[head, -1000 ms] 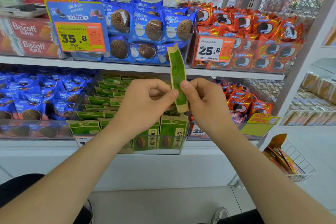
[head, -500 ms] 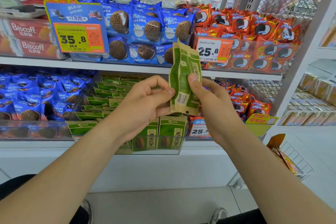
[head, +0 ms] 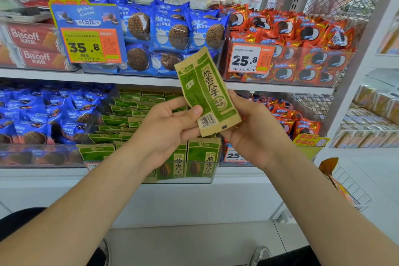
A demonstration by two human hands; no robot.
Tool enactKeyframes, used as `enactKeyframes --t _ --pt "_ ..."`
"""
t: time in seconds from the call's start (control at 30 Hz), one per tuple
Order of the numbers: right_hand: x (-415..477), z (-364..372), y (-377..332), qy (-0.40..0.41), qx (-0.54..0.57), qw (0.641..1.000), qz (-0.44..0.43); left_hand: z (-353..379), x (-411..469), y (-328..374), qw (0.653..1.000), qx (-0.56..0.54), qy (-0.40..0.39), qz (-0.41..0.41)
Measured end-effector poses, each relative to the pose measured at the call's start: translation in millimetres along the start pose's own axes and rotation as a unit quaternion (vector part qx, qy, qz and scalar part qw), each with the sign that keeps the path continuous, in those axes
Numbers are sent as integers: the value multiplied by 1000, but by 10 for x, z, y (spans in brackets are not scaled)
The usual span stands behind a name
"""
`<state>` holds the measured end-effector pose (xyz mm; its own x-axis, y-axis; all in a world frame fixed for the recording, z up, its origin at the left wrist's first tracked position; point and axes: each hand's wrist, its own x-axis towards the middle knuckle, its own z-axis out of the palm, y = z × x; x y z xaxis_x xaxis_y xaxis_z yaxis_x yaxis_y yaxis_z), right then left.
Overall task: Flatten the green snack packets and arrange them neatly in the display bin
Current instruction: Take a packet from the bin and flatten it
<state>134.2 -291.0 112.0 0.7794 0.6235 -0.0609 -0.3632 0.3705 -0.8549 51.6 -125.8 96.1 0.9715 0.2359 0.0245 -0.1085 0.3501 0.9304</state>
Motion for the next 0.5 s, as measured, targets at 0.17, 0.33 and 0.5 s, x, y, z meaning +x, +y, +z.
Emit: enactKeyframes --t 0.17,0.33,0.5 --pt "-15 -55 87 78 -192 971 -120 -2 -9 -26 979 158 94 84" --pt "-26 3 154 142 -332 888 -284 78 -59 -72 976 206 16 74" --pt "-31 28 154 120 -306 913 -244 59 -66 11 992 99 -73 16"
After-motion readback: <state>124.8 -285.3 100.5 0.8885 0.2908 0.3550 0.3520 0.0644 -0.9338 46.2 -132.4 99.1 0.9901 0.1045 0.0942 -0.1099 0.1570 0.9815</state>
